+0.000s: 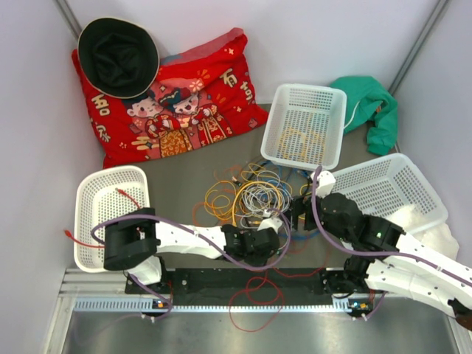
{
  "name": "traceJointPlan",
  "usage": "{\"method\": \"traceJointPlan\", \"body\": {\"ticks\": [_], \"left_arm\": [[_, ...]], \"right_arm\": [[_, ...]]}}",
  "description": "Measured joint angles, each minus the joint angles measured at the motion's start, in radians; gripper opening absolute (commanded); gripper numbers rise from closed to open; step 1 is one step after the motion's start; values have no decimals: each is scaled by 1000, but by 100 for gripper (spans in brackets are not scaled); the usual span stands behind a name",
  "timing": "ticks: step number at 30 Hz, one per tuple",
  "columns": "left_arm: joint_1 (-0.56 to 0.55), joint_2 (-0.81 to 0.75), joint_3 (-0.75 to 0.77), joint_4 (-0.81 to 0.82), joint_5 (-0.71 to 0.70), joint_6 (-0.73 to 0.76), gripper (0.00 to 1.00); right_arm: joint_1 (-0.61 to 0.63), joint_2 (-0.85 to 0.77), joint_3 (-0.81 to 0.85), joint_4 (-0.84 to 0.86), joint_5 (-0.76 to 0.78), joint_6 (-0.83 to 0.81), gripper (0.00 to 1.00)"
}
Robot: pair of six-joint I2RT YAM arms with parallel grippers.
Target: Untangle the cables
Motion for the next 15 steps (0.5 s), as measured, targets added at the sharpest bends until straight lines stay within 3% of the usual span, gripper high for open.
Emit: {"method": "traceJointPlan", "body": {"ticks": [2,3,6,7,11,15], "left_arm": [[0,-2,0,1,-3,0,36],[0,-5,-2,2,-4,-1,54],[0,-31,-11,8,-10,-5,81],[0,-39,-14,10,-11,2,84],[0,-64,-15,21,-18,1,86],[0,-56,-15,37,-10,4,76]], "right_arm": [[0,2,0,2,-2,0,89],[0,2,0,2,-2,0,90],[0,2,0,10,-3,5,89],[0,1,0,14,-3,6,90],[0,-2,0,24,-3,9,89],[0,-5,-8,26,-3,11,89]]}}
